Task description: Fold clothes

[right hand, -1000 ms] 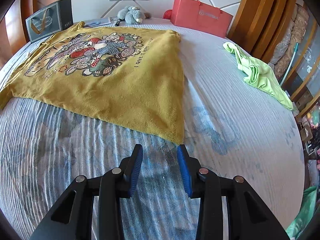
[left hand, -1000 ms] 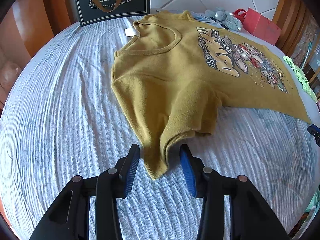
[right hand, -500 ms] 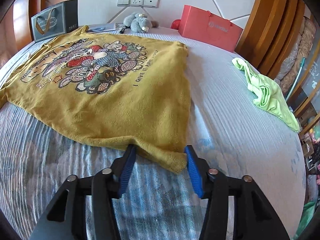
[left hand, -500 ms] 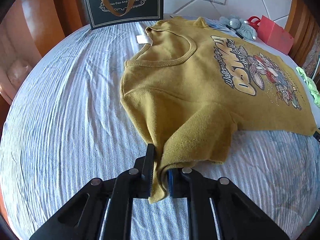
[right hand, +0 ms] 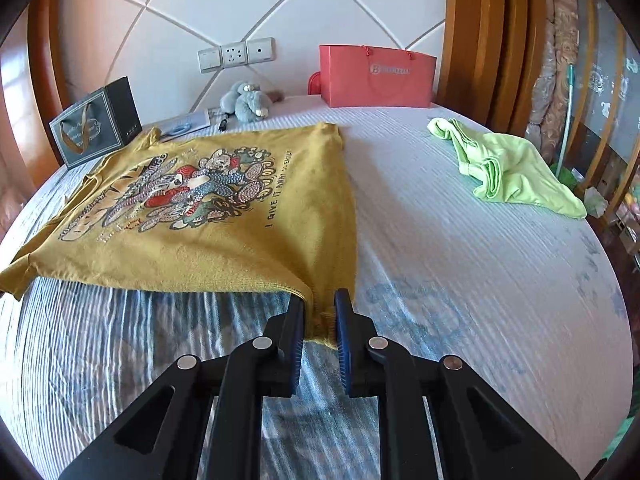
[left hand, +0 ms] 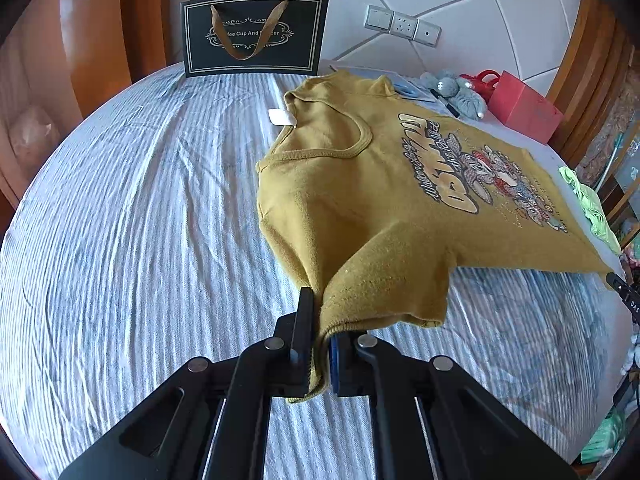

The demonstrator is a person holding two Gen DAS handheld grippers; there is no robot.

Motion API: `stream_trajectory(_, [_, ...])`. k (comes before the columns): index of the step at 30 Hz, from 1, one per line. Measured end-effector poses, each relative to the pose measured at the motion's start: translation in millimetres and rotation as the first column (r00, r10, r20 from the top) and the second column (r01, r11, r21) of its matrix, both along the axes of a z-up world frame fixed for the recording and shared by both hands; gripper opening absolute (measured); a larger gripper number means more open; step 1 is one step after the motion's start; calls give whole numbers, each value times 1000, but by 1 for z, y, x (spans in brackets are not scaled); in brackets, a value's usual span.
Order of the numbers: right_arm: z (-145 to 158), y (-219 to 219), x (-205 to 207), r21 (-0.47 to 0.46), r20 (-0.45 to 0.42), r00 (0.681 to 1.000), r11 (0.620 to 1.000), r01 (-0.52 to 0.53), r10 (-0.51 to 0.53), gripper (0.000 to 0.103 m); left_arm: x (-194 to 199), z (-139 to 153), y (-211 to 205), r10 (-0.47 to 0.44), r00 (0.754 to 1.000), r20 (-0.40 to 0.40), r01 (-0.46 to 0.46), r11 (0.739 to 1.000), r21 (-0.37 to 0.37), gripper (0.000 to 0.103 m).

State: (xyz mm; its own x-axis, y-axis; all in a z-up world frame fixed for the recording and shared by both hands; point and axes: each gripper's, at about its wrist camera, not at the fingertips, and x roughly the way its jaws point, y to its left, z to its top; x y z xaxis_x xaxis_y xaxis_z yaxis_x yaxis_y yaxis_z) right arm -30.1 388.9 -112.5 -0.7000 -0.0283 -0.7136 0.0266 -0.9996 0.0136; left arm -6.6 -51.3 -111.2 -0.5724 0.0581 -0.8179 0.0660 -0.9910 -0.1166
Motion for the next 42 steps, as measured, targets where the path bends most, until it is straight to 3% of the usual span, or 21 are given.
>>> stream_trajectory(5, [18, -5, 26, 8, 20, 999, 999, -47, 47, 13, 11, 16, -7, -62, 996, 57, 64, 998, -24, 5])
stream_trajectory(10, [10, -8, 20, 90, 121, 986, 988, -128, 116, 13, -6, 18, -6, -121, 987, 107, 130, 988, -80, 5])
stream_trajectory(17, [11, -11, -51, 149, 148, 973, 969, -198, 176, 13, -80, 5, -7, -184, 972, 148, 204, 970, -131, 5])
stream_trajectory(23, [3, -7, -123, 114, 239, 954, 970, -214, 182, 14, -149, -9, -25, -186, 961, 206, 210, 973, -100, 6])
stream_trajectory(25, [-8, 0, -142, 66, 293, 944, 982, -178, 151, 28, -166, -14, -25, -192, 954, 232, 214, 974, -76, 7])
stream_trajectory(28, [-12, 17, -152, 19, 295, 952, 996, -89, 80, 40, -178, -12, -36, -167, 960, 225, 175, 984, -19, 22])
stream_trajectory(30, [-7, 33, -144, -42, 263, 964, 999, -29, 39, 47, -175, -4, -50, -131, 975, 180, 131, 991, 12, 61])
stream_trajectory(34, [-7, 61, -122, -77, 256, 965, 994, 81, -59, 51, -162, 1, -79, -42, 989, 143, 38, 999, 33, 63])
stream_trajectory(42, [-28, 61, -84, -133, 296, 953, 985, 111, -67, 51, -134, -36, -77, 10, 989, 150, -11, 1000, 3, 63])
